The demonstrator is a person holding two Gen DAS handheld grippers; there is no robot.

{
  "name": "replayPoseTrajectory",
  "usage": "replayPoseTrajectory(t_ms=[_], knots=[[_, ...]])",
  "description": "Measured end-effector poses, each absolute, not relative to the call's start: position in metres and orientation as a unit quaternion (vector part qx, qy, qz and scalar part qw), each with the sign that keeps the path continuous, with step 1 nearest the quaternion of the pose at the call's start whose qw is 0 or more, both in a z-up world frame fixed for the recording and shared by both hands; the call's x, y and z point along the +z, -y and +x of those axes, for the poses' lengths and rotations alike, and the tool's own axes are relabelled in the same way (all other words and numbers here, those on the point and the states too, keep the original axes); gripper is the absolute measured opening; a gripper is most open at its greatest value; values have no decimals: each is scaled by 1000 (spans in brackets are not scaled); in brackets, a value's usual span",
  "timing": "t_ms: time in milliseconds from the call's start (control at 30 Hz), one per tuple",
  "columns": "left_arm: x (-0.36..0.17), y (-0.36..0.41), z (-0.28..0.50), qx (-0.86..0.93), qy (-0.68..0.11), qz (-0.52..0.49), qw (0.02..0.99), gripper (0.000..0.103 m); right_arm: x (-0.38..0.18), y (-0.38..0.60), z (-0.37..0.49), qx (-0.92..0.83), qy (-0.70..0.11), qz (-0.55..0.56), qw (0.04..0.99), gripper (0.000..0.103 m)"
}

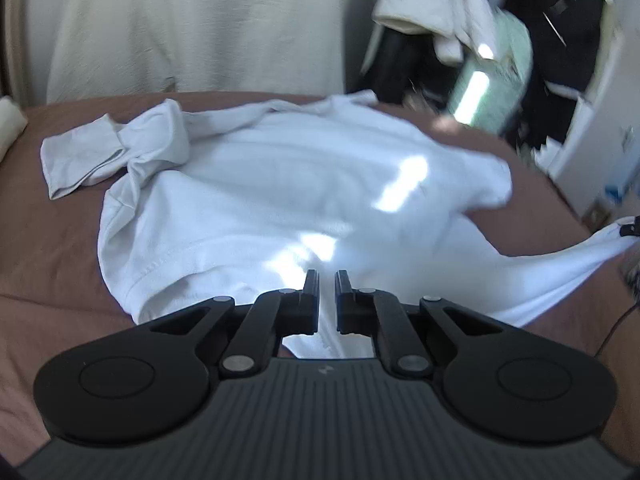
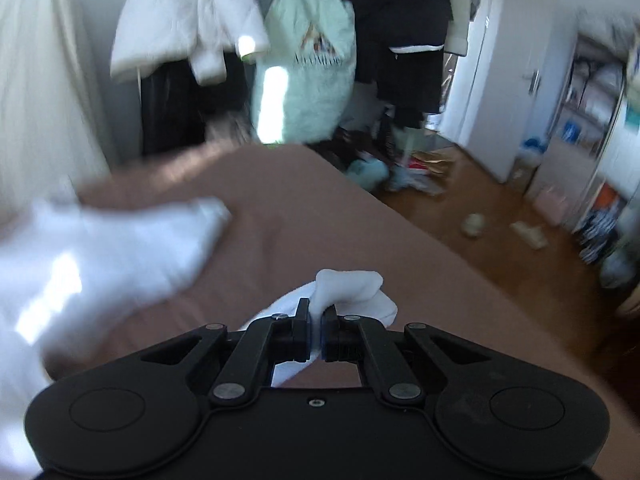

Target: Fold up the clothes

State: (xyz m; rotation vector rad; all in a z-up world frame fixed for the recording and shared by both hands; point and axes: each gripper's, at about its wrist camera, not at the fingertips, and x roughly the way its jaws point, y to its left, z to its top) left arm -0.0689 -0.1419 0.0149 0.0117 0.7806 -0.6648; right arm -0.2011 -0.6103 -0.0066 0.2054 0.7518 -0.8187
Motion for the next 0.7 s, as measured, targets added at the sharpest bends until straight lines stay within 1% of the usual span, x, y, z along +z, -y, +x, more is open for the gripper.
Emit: replayPoseTrajectory(t_ms=[33, 133, 167, 200, 233, 267, 300, 367, 400, 467, 500, 533, 567, 600, 667, 700], knots=[[13, 141, -73, -319, -377, 9, 870, 7, -16, 612, -209, -391, -377, 87, 835, 4], [3, 137, -71, -305, -397, 12, 866, 7, -63, 638, -219, -412, -408, 137, 803, 5], [0, 135, -69, -297, -402, 16, 866, 7, -74, 639, -220, -413, -431, 130, 792, 5], [-3, 134, -67, -289, -406, 19, 867, 7, -86, 641, -221, -414, -453, 123, 780, 13], [-6, 132, -64, -281, -411, 21, 867, 7, -97, 643, -221, -415, -474, 115, 768, 26], [-9, 130, -60, -278, -418, 15, 865, 7, -99, 642, -219, -415, -488, 96, 762, 32], [-12, 128, -55, -275, -426, 8, 862, 7, -100, 641, -216, -414, -500, 77, 757, 34], [-22, 127, -51, -288, -458, -32, 841, 7, -83, 639, -209, -416, -471, 64, 776, 35], [-26, 127, -49, -295, -473, -51, 829, 7, -72, 635, -206, -389, -450, 75, 800, 38], [-36, 126, -44, -306, -502, -91, 804, 7, -48, 625, -200, -332, -407, 96, 845, 40], [-40, 125, -42, -312, -516, -110, 790, 10, -40, 619, -193, -284, -394, 109, 867, 43], [-45, 125, -40, -317, -530, -130, 776, 17, -36, 613, -185, -242, -388, 121, 881, 52], [-50, 124, -38, -322, -543, -149, 761, 22, -35, 606, -174, -189, -388, 136, 892, 56], [-54, 124, -36, -327, -555, -166, 747, 24, -36, 600, -161, -147, -391, 145, 897, 59], [-58, 126, -36, -326, -560, -165, 744, 24, -44, 586, -130, -59, -408, 141, 900, 60], [-55, 130, -37, -321, -549, -137, 759, 26, -49, 579, -114, -27, -421, 128, 898, 60]])
